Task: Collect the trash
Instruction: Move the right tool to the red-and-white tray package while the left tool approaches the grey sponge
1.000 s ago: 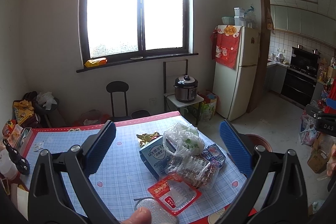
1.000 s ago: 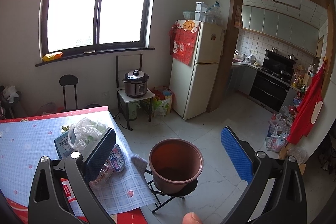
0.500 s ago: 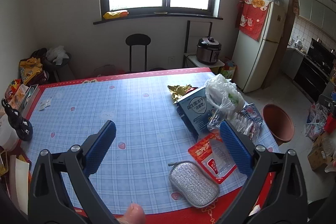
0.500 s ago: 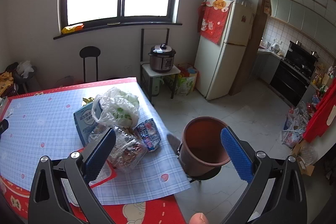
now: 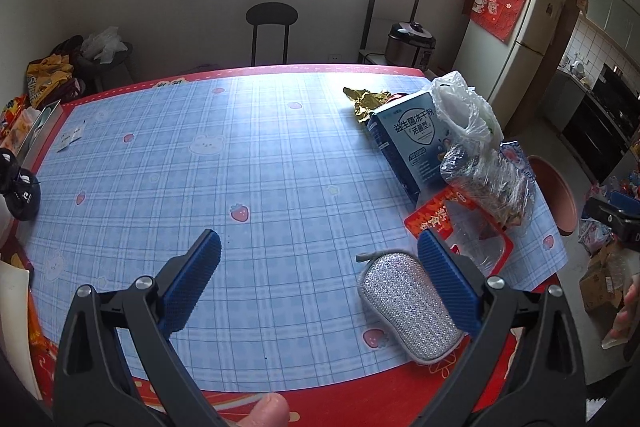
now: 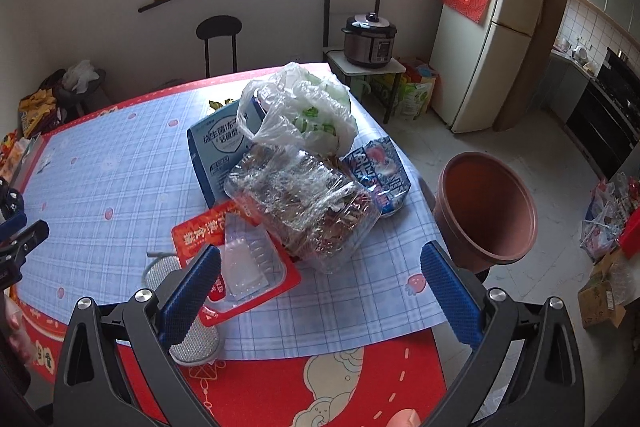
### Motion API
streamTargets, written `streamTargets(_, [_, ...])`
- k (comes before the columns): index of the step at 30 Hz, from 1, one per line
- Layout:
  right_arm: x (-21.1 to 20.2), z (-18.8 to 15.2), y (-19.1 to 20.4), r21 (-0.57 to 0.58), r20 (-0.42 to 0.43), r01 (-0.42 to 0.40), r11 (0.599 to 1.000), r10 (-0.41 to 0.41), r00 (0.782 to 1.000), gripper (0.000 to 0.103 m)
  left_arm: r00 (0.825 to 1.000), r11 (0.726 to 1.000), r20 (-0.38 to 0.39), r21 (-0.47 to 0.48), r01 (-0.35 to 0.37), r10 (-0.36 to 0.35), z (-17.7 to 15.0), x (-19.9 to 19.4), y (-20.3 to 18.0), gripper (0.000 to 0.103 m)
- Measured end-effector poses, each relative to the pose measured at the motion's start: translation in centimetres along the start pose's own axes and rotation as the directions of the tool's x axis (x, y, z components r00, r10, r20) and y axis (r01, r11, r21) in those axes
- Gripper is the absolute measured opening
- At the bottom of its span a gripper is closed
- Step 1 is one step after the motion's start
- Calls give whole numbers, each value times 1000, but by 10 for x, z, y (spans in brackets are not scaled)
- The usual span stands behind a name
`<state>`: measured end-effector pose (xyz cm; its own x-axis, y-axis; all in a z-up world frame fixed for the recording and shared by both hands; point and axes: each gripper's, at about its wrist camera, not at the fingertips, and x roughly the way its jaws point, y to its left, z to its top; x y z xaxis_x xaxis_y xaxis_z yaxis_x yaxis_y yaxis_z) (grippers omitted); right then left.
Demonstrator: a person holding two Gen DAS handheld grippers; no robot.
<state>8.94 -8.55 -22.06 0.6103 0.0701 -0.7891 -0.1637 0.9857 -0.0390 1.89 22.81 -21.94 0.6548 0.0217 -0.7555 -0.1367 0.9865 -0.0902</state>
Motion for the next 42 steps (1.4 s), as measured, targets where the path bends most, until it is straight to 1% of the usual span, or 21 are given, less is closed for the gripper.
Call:
streamTargets(3, [5, -2, -3, -51, -5, 6, 999, -6, 1000, 98, 1000, 999, -19, -45, 14, -15, -6, 7, -1, 97])
streamTargets(6, [14, 0, -10, -94, -5, 8, 996, -8, 1000, 98, 1000, 999, -22, -48, -9, 8, -10, 9, -9, 96])
streamTargets(9, [26, 5, -18, -147, -35, -45, 988, 40, 999, 98, 1000, 997, -10, -78, -26, 25, -13, 7, -17, 96])
streamTargets(11, [31, 9, -24, -191, -46, -84, 978, 77, 996, 98, 999, 991, -1, -124, -40, 40, -15, 6, -22, 96])
streamTargets(14, [35, 18, -31, -274, -39, -105, 956, 98, 994, 98, 999, 976, -9, -213, -47, 46, -21, 3, -30, 91])
streamTargets(16, [41, 24, -34, -321, -25, -117, 940, 115, 993, 98, 998, 973, -14, -224, -55, 53, -26, 3, -39, 87])
streamTargets(18, [51, 27, -36, -343, -45, -141, 929, 134, 990, 98, 995, 968, -25, -230, -103, 100, -31, 3, -46, 83])
streamTargets(19, [56, 28, -37, -343, -59, -162, 925, 151, 987, 97, 994, 962, -34, -249, -111, 106, -34, 3, -48, 82])
streamTargets(21, [64, 26, -39, -345, -82, -208, 915, 191, 978, 97, 995, 953, -51, -286, -95, 84, -41, 4, -52, 81])
streamTargets(23, [72, 20, -38, -350, -100, -239, 906, 217, 971, 95, 992, 952, -73, -281, -119, 102, -47, 5, -59, 77])
streamTargets(25, [79, 14, -37, -335, -140, -285, 898, 251, 958, 91, 987, 951, -98, -271, -151, 129, -52, 7, -65, 72])
streamTargets(28, [87, 2, -31, -310, -199, -355, 882, 305, 931, 88, 982, 944, -130, -280, -172, 140, -59, 10, -69, 70])
streamTargets(31, [91, -12, -24, -292, -235, -395, 871, 335, 912, 84, 978, 944, -144, -272, -189, 154, -64, 11, -73, 69])
streamTargets(34, [96, -23, -21, -234, -270, -455, 859, 392, 879, 77, 977, 950, -156, -252, -184, 148, -68, 15, -78, 68])
streamTargets(36, [99, -30, -18, -189, -293, -481, 856, 418, 860, 72, 977, 955, -166, -241, -174, 136, -71, 19, -80, 67])
streamTargets(38, [104, -36, -15, -140, -318, -505, 852, 444, 837, 64, 977, 959, -176, -232, -160, 120, -73, 23, -80, 66])
streamTargets(39, [106, -38, -13, -120, -330, -512, 850, 452, 828, 63, 978, 961, -176, -230, -151, 111, -74, 24, -79, 66])
streamTargets(41, [110, -43, -10, -92, -344, -514, 853, 457, 820, 57, 980, 964, -175, -230, -134, 94, -75, 27, -77, 65])
streamTargets(42, [111, -45, -8, -73, -343, -515, 854, 463, 817, 57, 981, 965, -175, -229, -127, 87, -76, 28, -76, 65])
